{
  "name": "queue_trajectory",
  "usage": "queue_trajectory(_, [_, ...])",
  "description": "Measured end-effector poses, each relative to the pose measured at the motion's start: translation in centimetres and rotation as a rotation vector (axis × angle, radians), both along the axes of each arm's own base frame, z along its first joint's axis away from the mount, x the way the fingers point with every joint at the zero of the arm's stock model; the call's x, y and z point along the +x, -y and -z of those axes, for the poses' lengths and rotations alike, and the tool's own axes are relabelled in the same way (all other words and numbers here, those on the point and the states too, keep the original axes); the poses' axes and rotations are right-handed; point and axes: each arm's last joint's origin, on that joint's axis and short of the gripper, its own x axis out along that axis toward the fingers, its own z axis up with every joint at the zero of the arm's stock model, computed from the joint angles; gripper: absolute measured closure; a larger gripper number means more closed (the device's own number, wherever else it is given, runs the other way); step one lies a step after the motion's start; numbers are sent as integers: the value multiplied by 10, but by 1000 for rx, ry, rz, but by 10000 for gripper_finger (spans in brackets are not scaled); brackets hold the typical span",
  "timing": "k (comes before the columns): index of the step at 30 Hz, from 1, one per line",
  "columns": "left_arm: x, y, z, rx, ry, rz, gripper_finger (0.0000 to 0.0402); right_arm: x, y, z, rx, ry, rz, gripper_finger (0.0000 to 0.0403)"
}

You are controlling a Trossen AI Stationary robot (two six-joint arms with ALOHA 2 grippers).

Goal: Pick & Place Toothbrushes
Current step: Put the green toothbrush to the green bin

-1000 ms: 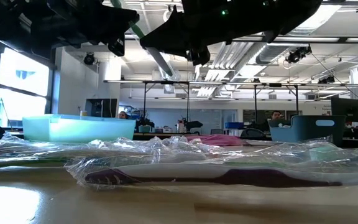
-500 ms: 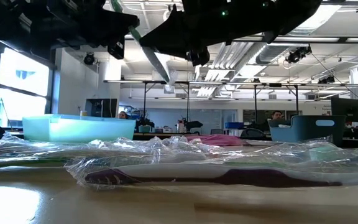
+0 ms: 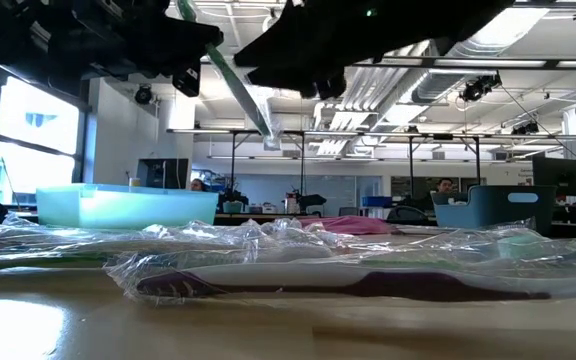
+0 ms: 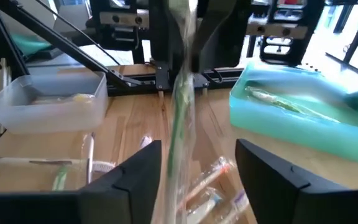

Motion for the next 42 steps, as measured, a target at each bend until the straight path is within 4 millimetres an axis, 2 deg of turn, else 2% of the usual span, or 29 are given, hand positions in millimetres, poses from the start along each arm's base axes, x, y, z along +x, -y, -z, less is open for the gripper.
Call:
queue_trajectory(6, [0,0,0,2,0,-1,392,-24,3,-23,48,-108,18,192])
queue_trajectory(10, [-2,0,-3,38,26,-6,392,-40,6,-30,98,-208,44,202])
queue_trajectory(19, [-14,-9,-11,62,-3,-103,392,-58,9,-15,165,-451,120,228])
queue_trajectory(24, [-24,-24,-19,52,-90,-264,392,-60,9,-12,170,-478,146,241])
queue_trajectory(30, [-34,-42,-42,92,-305,-530,392,-59,12,-14,140,-440,201,254])
queue_trajectory(35, [-38,-54,-60,154,-403,-773,387,-58,13,-15,118,-422,246,258])
queue_trajectory(42, [-47,-67,-58,177,-492,-999,391,-57,13,-16,120,-406,247,259])
